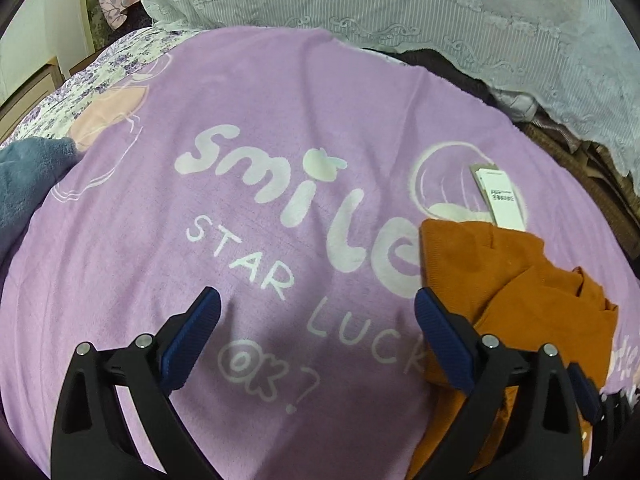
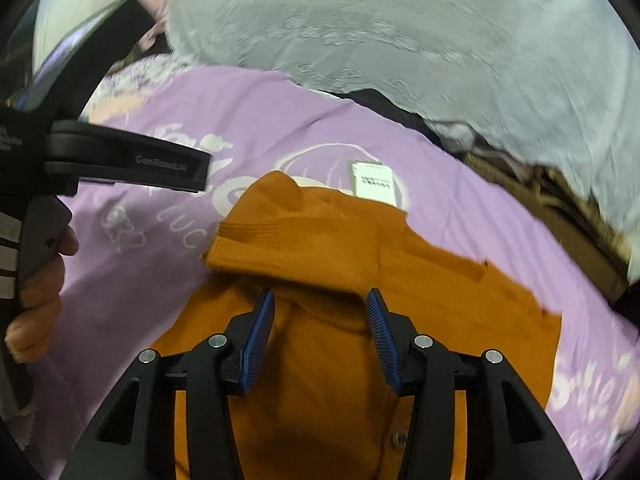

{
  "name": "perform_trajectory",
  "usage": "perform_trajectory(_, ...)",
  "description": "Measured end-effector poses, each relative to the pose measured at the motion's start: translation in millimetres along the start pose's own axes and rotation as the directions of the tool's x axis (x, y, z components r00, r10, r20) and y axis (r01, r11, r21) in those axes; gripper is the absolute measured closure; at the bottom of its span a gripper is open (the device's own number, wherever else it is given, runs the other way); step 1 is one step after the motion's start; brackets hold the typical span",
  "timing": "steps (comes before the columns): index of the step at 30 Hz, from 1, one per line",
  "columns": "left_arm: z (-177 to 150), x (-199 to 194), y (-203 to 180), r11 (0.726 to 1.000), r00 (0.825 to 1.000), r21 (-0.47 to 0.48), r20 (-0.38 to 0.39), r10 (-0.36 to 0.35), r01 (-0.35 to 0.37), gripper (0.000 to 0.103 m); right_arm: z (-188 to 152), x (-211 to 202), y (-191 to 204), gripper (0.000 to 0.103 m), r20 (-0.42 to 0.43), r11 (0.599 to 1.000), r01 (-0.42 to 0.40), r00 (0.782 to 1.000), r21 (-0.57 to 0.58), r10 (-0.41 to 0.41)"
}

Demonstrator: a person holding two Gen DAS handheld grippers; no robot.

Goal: Fold small clothes
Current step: 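Grasp the cardigan hem with the right tool and lift it toward the collar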

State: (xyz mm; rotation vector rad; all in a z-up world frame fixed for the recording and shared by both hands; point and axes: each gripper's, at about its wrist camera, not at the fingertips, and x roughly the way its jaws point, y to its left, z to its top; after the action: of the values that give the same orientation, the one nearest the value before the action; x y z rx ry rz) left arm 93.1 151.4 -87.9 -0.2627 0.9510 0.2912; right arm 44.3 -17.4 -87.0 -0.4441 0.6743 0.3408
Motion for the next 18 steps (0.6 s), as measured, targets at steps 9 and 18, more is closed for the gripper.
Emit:
perform_trajectory(9, -1.2, 7.0, -3.9, 1.000, 1.000, 0.010, -0.013, 0.011, -0.011, 0.008, 13.4, 9.8, -29.2, 0.103, 0.022, 0.992, -0.018, 1.000, 0.121, 0.015)
perform_trajectory(18, -10.1, 15.9, -22.0, 0.994, 0.998, 0.088, -0.014, 0.068, -0.067, 0.008, -0.3, -6.4, -28.5, 0.042, 0.067, 0.999, -0.040, 0.997, 0.016, 0.039)
